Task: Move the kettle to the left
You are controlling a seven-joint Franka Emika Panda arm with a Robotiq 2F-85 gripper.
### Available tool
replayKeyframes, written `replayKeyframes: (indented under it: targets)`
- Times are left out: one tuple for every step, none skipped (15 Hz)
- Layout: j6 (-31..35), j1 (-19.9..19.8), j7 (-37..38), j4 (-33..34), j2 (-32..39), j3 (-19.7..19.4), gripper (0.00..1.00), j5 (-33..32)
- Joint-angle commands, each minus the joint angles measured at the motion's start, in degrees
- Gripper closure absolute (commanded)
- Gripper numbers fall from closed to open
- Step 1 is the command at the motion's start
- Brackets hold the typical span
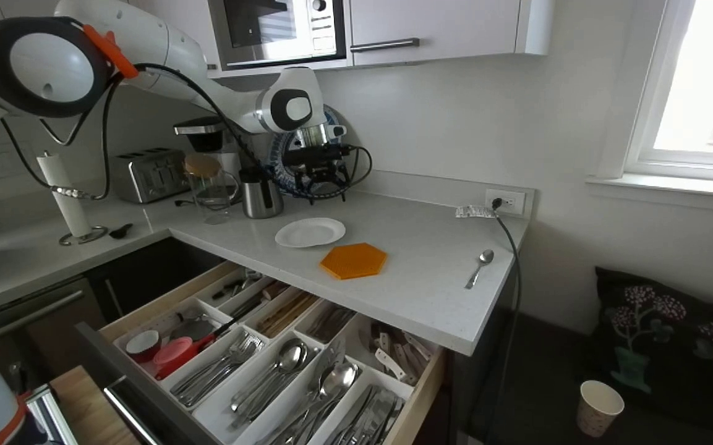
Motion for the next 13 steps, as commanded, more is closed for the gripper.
replayKeyframes:
  targets:
    - [-0.7, -1.2, 8.7, -7.2, -4.6, -2.5, 0.0, -2.5]
    - [-1.1, -1.5, 10.8, -9.0, -5.8, -3.2, 0.0, -2.9]
    - [-1.4, -1.8, 13.1, -10.5, -6.8, -4.1, 0.0, -3.5]
    - [-1.7, -2.3, 15.1, -12.1, -8.0, -4.9, 0.0, -3.8]
    - [-2.1, -2.7, 17.1, -13.2, -8.8, -5.6, 0.0, -3.8]
    - [-2.3, -3.3, 19.0, -14.6, -9.6, -6.4, 0.0, -3.7]
    - [-2.0, -4.1, 20.6, -15.9, -10.6, -7.1, 0.0, -3.4]
    - [-2.0, -3.8, 16.8, -11.0, -7.0, -5.7, 0.0, -2.7]
    - [-2.0, -4.3, 17.9, -12.2, -7.9, -6.3, 0.0, -2.7]
    - [-2.0, -4.8, 18.2, -13.1, -8.5, -6.6, 0.0, -2.7]
    - [-2.0, -5.0, 18.5, -13.6, -8.9, -6.7, 0.0, -2.7]
    - [-2.0, -5.0, 18.7, -13.9, -9.2, -6.7, 0.0, -2.6]
    - [-2.0, -4.9, 18.9, -14.1, -9.3, -6.7, 0.0, -2.6]
